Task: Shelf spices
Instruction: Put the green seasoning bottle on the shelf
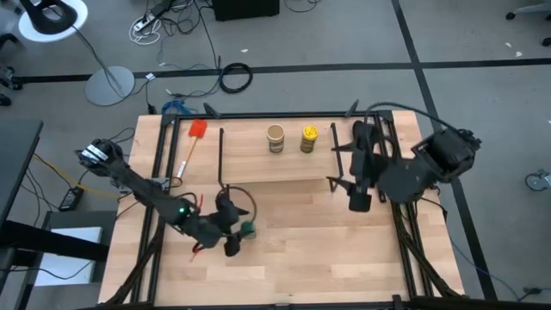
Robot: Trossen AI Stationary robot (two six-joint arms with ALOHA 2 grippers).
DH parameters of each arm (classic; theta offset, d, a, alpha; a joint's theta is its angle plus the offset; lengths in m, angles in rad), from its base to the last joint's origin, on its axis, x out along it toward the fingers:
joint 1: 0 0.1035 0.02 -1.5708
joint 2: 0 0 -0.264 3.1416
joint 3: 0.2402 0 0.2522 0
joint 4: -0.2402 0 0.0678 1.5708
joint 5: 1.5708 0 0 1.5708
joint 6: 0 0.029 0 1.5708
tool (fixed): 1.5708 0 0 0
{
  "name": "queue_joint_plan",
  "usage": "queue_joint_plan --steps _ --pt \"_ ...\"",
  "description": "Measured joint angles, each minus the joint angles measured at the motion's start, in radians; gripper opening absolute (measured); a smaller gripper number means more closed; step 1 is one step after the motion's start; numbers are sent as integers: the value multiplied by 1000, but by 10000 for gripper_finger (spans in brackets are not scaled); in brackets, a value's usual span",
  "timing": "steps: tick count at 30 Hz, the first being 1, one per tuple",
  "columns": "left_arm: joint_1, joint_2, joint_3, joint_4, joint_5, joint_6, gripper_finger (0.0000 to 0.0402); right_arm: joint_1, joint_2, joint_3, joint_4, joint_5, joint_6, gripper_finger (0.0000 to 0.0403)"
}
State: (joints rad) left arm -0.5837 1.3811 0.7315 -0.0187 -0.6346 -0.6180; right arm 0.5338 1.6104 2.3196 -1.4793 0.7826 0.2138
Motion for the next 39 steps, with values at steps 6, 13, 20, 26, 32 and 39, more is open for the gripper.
queue_joint_plan --steps 6,13,20,26,32,39 --pt "20 -1 338 -454 4 116 318 61 16 -1 -39 39 35 305" --pt "66 -3 514 -888 106 4 331 103 30 -6 -94 42 118 305" --pt "92 -1 482 -883 249 -18 351 133 32 -93 -92 44 130 305" --pt "103 -1 432 -798 260 -18 356 130 33 -164 -90 44 133 305" --pt "119 55 375 -730 336 -8 356 130 33 -197 -81 43 133 305" --pt "126 125 375 -651 370 38 357 130 33 -209 -78 36 134 305"
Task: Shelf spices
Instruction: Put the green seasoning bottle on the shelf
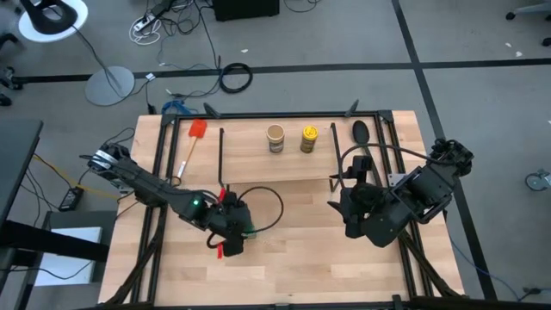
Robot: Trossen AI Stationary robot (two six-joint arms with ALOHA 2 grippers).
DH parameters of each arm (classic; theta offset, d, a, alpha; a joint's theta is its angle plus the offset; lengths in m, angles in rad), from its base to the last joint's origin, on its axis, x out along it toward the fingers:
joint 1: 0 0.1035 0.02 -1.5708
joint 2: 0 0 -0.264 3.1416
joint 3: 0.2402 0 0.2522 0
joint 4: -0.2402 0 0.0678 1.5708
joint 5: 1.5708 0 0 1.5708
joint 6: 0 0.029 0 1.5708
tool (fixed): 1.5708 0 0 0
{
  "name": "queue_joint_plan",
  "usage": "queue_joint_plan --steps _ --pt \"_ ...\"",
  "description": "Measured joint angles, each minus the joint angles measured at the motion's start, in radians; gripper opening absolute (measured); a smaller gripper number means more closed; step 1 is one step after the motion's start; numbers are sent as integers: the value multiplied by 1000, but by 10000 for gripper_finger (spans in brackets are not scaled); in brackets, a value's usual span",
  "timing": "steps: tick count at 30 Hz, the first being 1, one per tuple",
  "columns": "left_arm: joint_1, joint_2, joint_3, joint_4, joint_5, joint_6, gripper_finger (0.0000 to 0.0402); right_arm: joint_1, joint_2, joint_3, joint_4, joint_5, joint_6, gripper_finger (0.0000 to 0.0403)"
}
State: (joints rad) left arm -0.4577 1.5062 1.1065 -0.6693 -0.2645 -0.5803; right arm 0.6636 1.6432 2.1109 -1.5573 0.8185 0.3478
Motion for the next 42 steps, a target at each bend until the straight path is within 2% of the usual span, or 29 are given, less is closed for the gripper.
queue_joint_plan --steps 5,9,12,16,24,30,34,37,40,42 --pt "12 41 0 17 12 23 357 0 0 0 0 -1 10 305" --pt "21 93 0 24 74 32 355 0 0 0 0 -2 15 305" --pt "21 128 0 24 81 65 345 0 0 0 0 -2 16 305" --pt "22 141 0 41 84 100 308 0 0 0 0 -2 16 305" --pt "29 129 1 91 87 135 198 -1 0 0 1 -2 19 305" --pt "42 128 17 72 111 136 193 -1 0 0 1 -2 21 305" --pt "42 118 113 -13 115 185 193 -1 0 0 1 -2 21 305" --pt "43 99 220 -137 86 225 193 -1 0 0 1 -2 22 305" --pt "46 83 357 -288 20 268 193 -1 0 0 1 -2 26 305" --pt "49 67 454 -400 -65 303 193 -1 0 0 1 -2 27 305"
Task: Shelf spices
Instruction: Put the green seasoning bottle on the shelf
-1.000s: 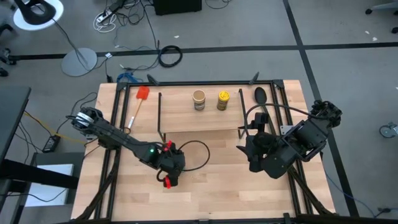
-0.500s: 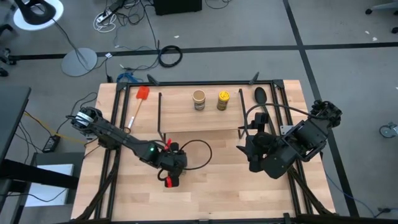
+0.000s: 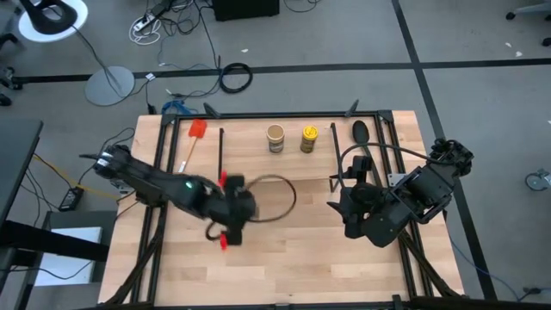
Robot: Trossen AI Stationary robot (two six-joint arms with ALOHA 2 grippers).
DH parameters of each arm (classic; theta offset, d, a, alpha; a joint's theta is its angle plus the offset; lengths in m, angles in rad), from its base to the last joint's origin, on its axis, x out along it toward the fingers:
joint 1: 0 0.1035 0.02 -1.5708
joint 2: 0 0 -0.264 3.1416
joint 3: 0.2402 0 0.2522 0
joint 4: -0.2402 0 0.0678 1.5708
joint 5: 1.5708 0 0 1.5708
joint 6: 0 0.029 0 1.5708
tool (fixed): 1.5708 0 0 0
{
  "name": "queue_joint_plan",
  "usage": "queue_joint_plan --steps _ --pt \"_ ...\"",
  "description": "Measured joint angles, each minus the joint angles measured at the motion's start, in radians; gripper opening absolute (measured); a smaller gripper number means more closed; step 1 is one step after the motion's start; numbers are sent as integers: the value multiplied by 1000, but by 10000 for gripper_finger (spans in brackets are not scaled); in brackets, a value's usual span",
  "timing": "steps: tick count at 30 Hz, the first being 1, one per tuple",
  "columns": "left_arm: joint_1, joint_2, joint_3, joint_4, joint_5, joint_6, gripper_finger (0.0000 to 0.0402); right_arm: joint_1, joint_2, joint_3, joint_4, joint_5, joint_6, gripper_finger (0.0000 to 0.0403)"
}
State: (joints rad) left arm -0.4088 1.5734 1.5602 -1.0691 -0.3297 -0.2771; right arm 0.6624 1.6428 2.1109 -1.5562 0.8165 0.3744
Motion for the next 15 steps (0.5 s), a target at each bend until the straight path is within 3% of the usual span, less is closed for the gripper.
queue_joint_plan --steps 4,7,15 --pt "55 -25 165 -209 -126 43 193 0 0 0 10 0 0 305" --pt "138 -33 246 -279 -138 94 193 0 0 0 14 0 0 305" --pt "387 -36 281 -324 11 303 193 3 0 0 14 0 27 305"
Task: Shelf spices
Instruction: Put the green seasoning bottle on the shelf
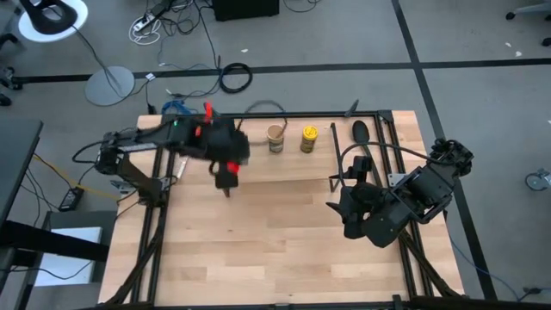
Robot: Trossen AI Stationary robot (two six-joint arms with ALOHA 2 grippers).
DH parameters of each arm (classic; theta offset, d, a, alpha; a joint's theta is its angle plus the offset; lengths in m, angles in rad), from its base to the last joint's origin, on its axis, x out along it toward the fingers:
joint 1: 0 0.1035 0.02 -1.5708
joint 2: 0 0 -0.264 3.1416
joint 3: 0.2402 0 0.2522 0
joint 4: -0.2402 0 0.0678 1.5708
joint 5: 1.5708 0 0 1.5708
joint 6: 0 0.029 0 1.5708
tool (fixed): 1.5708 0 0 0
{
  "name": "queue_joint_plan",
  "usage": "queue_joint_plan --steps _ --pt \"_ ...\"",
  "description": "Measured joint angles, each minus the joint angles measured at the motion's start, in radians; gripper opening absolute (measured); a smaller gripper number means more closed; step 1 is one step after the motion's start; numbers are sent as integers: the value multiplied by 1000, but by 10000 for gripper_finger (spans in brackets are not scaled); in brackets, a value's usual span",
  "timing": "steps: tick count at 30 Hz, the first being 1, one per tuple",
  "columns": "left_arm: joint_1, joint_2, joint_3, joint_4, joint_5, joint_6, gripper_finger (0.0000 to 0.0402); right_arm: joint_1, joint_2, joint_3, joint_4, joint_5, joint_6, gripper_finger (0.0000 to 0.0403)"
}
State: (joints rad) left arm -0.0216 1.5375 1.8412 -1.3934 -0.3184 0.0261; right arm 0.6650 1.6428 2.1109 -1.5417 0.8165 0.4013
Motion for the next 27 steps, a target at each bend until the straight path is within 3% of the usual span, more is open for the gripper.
queue_joint_plan --steps 13,20,27 --pt "353 -1 -39 65 262 229 193 44 0 0 4 -6 51 305" --pt "421 0 -175 131 353 266 193 55 0 0 4 -8 65 305" --pt "432 -3 -244 206 375 303 193 55 0 0 3 -8 51 305"
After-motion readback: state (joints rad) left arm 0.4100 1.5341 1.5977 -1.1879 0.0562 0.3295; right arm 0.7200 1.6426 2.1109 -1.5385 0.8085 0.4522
